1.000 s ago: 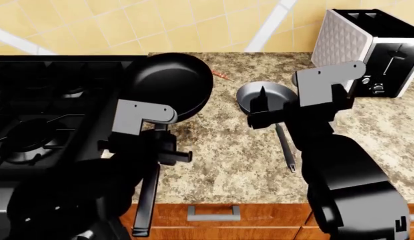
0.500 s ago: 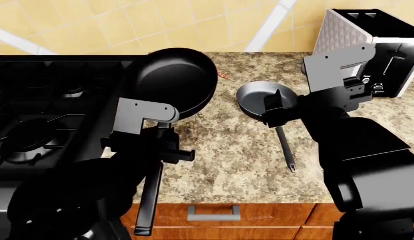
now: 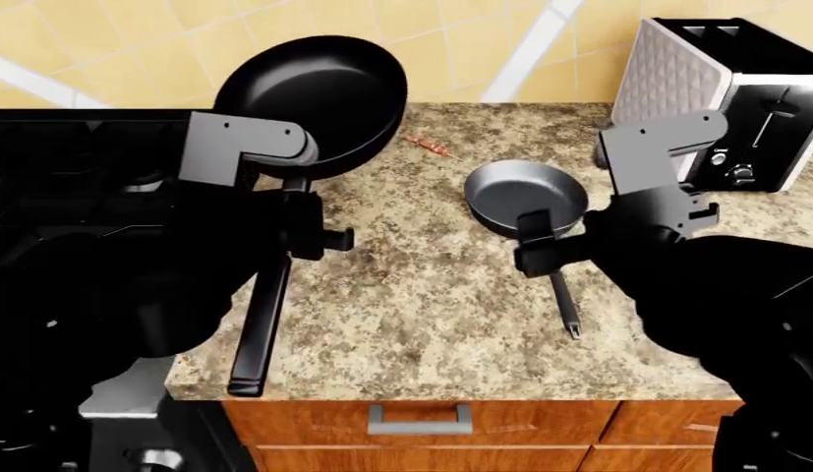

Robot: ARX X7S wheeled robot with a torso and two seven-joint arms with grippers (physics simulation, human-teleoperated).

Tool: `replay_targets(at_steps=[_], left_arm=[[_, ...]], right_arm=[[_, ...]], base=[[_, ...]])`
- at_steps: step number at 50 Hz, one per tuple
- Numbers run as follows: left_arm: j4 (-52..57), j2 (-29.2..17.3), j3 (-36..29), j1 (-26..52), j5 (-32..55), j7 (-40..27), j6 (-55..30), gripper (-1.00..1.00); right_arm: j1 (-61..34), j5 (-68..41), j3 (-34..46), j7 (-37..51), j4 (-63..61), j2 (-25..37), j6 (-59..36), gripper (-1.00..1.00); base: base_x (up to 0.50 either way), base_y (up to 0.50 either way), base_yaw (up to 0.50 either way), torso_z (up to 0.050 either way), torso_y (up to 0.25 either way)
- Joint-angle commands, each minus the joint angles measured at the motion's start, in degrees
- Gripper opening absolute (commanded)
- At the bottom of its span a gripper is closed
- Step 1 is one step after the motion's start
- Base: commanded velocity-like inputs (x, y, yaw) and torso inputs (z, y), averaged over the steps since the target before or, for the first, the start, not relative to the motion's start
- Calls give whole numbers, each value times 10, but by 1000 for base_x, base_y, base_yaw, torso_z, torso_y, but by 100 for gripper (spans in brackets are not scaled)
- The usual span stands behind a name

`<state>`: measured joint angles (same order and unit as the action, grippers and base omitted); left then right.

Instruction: Place both pans onto different burners. Then place the garlic and the kebabs on different pans.

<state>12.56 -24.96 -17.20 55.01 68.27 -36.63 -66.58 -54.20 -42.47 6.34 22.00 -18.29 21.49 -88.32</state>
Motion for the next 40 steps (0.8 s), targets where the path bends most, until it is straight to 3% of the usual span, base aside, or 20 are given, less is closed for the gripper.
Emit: replay_targets(at_steps=[1,40], left_arm=[[-1,-2,19,30,-22,14,19,-100],[-2,-8,10,18,-22,20,35,-100]], right_arm=[[-3,-107,25,71,39,22,27,100],[-1,-43,120,25,171,21,140,100]], base=[[0,0,0,0,0],[0,0,0,1,3]])
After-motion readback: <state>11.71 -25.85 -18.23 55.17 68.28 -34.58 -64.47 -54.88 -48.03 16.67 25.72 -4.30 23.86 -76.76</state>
